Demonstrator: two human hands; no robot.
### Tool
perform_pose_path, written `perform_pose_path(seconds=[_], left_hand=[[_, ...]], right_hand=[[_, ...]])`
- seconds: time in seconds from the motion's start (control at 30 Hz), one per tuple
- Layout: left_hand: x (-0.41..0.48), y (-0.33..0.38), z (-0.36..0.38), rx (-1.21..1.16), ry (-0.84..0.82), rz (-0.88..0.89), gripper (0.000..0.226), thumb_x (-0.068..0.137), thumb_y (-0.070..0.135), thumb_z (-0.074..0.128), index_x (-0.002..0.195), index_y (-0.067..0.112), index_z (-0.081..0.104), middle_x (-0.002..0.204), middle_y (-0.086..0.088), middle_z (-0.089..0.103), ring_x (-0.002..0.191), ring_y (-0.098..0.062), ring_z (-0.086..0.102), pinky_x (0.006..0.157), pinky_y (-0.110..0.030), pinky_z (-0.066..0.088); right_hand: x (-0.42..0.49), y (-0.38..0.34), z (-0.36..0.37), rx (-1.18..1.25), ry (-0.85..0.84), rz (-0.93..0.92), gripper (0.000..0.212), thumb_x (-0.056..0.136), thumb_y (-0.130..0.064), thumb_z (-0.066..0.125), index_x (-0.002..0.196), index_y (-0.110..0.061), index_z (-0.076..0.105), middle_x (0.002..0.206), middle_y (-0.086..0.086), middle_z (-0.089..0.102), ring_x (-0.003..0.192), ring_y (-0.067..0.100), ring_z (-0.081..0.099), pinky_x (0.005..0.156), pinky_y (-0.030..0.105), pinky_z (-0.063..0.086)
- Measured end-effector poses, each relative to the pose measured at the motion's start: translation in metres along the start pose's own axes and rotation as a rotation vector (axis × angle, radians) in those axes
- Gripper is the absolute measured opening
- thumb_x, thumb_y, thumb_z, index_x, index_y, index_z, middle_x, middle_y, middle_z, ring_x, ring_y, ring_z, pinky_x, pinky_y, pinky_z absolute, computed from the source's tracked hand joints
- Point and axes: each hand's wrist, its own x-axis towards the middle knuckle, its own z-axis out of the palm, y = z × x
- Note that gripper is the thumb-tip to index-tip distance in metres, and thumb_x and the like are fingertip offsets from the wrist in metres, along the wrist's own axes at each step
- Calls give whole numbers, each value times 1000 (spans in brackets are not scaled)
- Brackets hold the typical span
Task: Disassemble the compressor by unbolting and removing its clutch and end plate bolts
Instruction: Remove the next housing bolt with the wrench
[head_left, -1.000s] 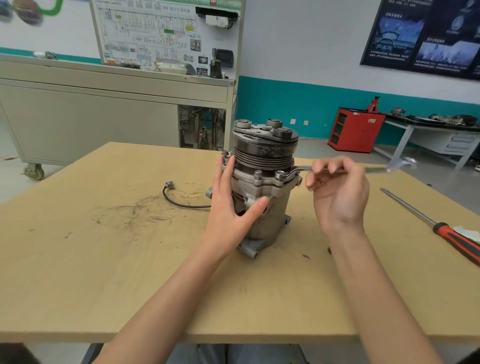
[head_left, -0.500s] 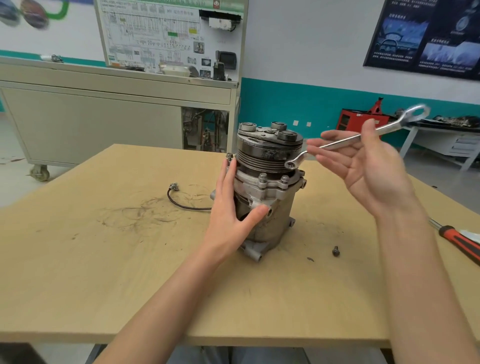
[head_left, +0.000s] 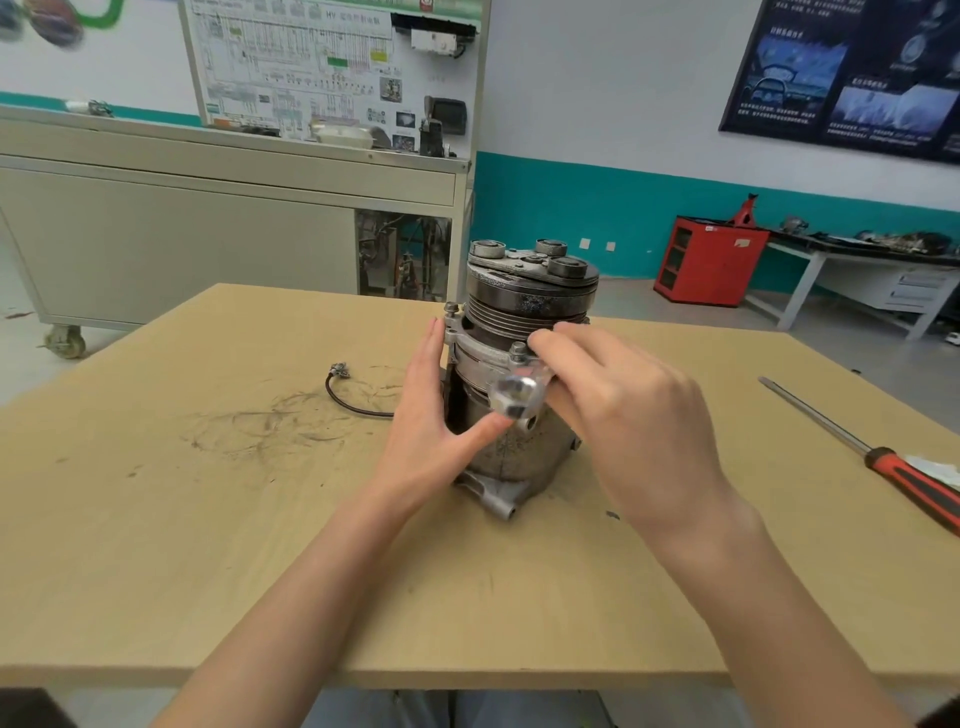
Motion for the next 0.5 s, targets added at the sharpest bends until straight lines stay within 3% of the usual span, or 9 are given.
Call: perform_pose_path(seconds=[0.13, 0.23, 0.37, 0.43, 0.5], left_hand=[[2, -4, 3, -13, 31, -7, 114, 61, 85, 60, 151, 44, 4, 160, 21, 9, 144, 5, 11, 120, -38, 20], [2, -6, 3, 18, 21, -7, 114, 60, 88, 56, 150, 46, 2, 158, 28, 5, 145, 4, 12, 120, -36, 21], [1, -5, 2, 0, 21, 15, 109, 68, 76, 61, 152, 39, 3, 162, 9, 11, 147, -1, 11, 121, -43, 20], [0, -4, 1, 18, 26, 50, 110, 68, 81, 57, 152, 33, 4, 162, 11, 6, 146, 3, 6, 121, -34, 15], [-1, -1, 0, 55, 24, 38, 109, 65, 87, 51, 149, 39, 1, 161, 16, 4, 144, 8, 4, 117, -24, 13]], right_hand=[[-3, -10, 7, -94, 49, -27, 12, 83, -12, 70, 91, -3, 69, 79, 9, 68, 67, 23, 65, 51, 25, 49], [-3, -12, 14, -84, 121, -23, 19, 88, -12, 54, 85, -2, 69, 75, 9, 67, 63, 22, 64, 50, 24, 49], [-6, -11, 28, -124, 221, -79, 31, 96, -20, 50, 82, 0, 69, 77, 11, 68, 66, 23, 66, 55, 27, 53], [-13, 1, 36, 134, 303, -26, 43, 101, -30, 43, 82, 0, 67, 81, 10, 69, 72, 18, 65, 66, 21, 52], [-18, 18, 38, 819, 390, 310, 42, 103, -31, 34, 83, -6, 62, 83, 4, 70, 72, 16, 66, 68, 20, 52]])
